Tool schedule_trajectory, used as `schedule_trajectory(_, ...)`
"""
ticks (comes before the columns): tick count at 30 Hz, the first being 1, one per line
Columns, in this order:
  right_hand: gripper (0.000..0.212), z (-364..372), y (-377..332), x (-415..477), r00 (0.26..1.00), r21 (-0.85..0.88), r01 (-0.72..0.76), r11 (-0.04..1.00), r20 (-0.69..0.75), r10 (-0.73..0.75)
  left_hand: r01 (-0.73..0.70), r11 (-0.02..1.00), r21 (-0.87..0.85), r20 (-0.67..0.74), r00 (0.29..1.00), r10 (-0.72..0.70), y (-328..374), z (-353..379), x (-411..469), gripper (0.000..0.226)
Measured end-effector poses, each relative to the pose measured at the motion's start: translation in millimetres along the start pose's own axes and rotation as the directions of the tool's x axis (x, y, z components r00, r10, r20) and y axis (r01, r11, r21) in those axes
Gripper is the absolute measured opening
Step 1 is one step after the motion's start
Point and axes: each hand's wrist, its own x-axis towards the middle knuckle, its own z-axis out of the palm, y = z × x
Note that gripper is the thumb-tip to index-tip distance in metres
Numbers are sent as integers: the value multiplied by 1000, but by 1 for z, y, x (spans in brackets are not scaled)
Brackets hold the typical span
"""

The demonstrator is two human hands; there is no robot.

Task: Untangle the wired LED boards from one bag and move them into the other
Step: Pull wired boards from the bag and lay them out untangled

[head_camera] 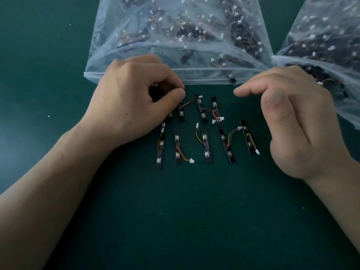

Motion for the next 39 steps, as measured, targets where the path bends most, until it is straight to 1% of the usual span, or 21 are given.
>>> schedule_trajectory(4, 48, 0, -3, 1, 998, -36, 39, 999, 44, -38, 11, 1000, -2, 10, 1000, -11, 0, -1, 0, 11)
schedule_trajectory(7, 55, -2, -10, 2, 982, -127, 118, 985, 159, -97, 15, 1000, -7, 24, 1000, -15, 0, -2, 0, 11)
schedule_trajectory(9, 60, -2, -17, 3, 955, -213, 213, 954, 251, -158, 17, 1000, -9, 29, 999, -16, 0, -2, 0, 10)
schedule_trajectory(11, 62, 1, -25, 1, 921, -257, 303, 918, 325, -213, 8, 1000, -8, 31, 999, -8, 0, -2, 0, 10)
schedule_trajectory(13, 63, 4, -33, -2, 886, -256, 361, 897, 394, -244, -4, 1000, -8, 31, 1000, 4, 0, -3, 0, 9)
schedule_trajectory(17, 68, 10, -40, -7, 832, -246, 416, 875, 491, -257, -10, 1000, -17, 18, 1000, 10, 1, -2, 0, 12)
schedule_trajectory(23, 76, 14, -41, -8, 812, -282, 435, 855, 533, -237, -15, 1000, -26, -3, 1000, 15, 0, -1, 0, 12)
schedule_trajectory(28, 72, 14, -40, -8, 823, -289, 422, 860, 519, -230, -11, 999, -40, -35, 999, 10, -1, 0, 0, 11)
schedule_trajectory(31, 72, 13, -42, -7, 825, -277, 433, 858, 507, -252, -15, 999, -51, -72, 997, 12, 1, -1, 0, 12)
schedule_trajectory(34, 74, 15, -49, -10, 820, -267, 452, 851, 499, -279, 17, 998, -68, -92, 996, -24, -1, 0, 0, 14)
schedule_trajectory(39, 76, 22, -61, -19, 802, -264, 471, 842, 525, -285, 29, 997, -75, -99, 994, -37, -2, 0, 3, 8)
